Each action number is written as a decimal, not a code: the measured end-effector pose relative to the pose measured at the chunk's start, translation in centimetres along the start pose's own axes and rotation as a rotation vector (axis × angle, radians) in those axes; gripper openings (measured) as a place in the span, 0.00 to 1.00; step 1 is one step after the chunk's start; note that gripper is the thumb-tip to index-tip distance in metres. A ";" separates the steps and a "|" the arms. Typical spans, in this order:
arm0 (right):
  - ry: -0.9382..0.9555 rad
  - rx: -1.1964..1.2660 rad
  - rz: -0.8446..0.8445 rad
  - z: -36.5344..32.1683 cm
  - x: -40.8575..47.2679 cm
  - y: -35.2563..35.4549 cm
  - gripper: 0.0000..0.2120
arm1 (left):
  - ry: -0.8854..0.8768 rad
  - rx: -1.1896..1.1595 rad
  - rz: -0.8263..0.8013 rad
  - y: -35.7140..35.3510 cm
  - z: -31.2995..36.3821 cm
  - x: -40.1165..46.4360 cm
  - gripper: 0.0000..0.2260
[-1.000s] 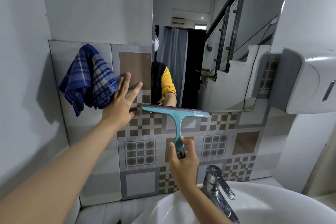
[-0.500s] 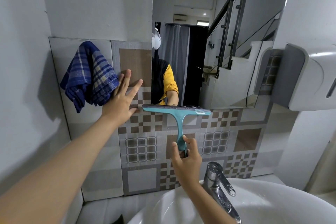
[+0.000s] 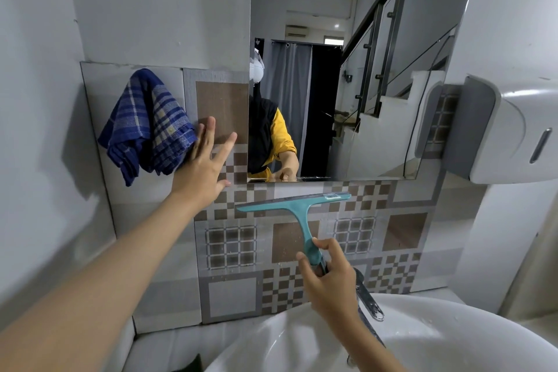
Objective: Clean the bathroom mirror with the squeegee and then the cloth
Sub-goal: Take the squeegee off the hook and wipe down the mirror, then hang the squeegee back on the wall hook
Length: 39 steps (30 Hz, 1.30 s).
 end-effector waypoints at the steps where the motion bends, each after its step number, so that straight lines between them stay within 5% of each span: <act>1: -0.011 -0.002 -0.035 -0.4 0.0 0.3 0.10 | 0.006 -0.041 -0.009 0.1 0.7 -0.3 0.44; 6: -0.097 -0.042 -0.185 -1.8 0.1 1.4 0.12 | -0.018 -0.479 -0.007 0.4 5.6 -3.4 0.30; 12: -0.050 -0.240 -0.451 -5.7 0.7 1.3 0.16 | -0.040 -0.910 -0.217 1.0 9.5 -7.1 0.14; 22: 0.114 -0.393 -0.785 -10.1 3.3 -1.1 0.20 | 0.005 -0.879 -0.374 2.7 7.3 -9.6 0.08; 26: 0.168 -0.347 -0.701 -11.6 5.9 -1.4 0.22 | 0.037 -0.896 -0.278 3.5 5.8 -10.4 0.08; 33: -0.114 0.312 -0.499 -10.0 7.9 -4.2 0.21 | 0.175 -0.961 -0.104 2.1 2.2 -13.1 0.08; 39: -0.113 0.449 -0.431 -9.1 8.0 -10.4 0.17 | 0.360 -0.976 0.024 0.1 -0.7 -15.2 0.14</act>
Point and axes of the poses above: each hand's wrist, its own x-axis towards the middle knuckle, its own y-axis out of the back of the hand, z = x × y, the point moved 7 cm from there along x, towards the middle knuckle, and after that the axes turned 1 degree about x, right-handed, at the moved point
